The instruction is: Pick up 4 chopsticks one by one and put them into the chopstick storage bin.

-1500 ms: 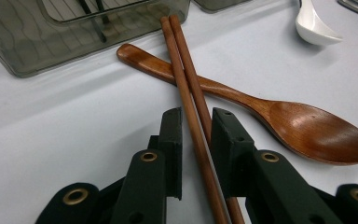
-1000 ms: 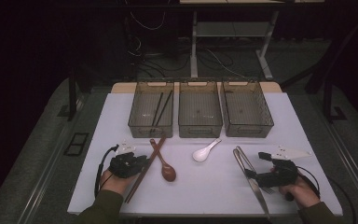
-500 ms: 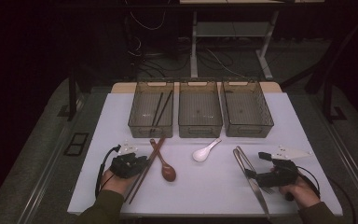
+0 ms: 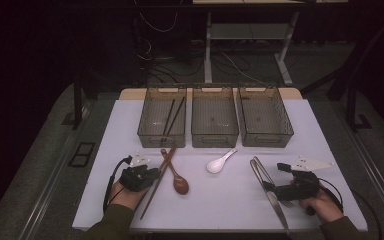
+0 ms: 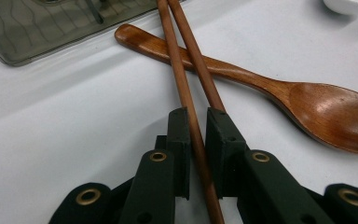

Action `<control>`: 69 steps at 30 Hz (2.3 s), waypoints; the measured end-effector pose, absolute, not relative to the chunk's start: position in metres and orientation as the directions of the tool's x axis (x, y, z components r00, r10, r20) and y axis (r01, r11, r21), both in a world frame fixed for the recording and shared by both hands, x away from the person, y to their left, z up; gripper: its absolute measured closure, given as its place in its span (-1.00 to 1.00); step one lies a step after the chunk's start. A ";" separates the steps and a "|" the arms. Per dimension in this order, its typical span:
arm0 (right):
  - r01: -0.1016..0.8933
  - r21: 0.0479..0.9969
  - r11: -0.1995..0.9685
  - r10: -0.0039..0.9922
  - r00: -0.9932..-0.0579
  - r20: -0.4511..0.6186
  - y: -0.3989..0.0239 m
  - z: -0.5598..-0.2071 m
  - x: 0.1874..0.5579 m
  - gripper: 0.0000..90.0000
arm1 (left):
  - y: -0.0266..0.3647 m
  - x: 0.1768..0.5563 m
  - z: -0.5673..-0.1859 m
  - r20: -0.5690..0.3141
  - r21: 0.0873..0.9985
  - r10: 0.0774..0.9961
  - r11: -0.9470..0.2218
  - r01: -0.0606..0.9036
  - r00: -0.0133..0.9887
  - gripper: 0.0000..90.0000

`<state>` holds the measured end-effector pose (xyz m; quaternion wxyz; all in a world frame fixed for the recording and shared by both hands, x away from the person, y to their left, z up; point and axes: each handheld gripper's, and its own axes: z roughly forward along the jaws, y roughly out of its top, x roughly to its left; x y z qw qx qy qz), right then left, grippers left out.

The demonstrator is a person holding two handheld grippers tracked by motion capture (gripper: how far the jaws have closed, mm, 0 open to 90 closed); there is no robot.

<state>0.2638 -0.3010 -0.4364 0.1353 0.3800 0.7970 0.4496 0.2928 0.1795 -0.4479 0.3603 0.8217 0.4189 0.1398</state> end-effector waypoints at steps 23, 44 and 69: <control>0.485 0.819 0.307 0.726 -0.675 0.128 -0.301 -0.436 0.264 -0.78 | 0.180 0.295 -0.446 -0.063 0.710 0.805 -0.379 0.594 0.589 0.85; 0.485 0.818 0.309 0.725 -0.677 0.128 -0.301 -0.436 0.264 -0.78 | 0.185 0.294 -0.438 -0.054 0.739 0.803 -0.367 0.564 0.594 0.86; 0.486 0.815 0.314 0.725 -0.677 0.125 -0.300 -0.437 0.264 -0.78 | 0.172 0.290 -0.417 -0.069 0.784 0.711 -0.396 0.479 0.700 0.86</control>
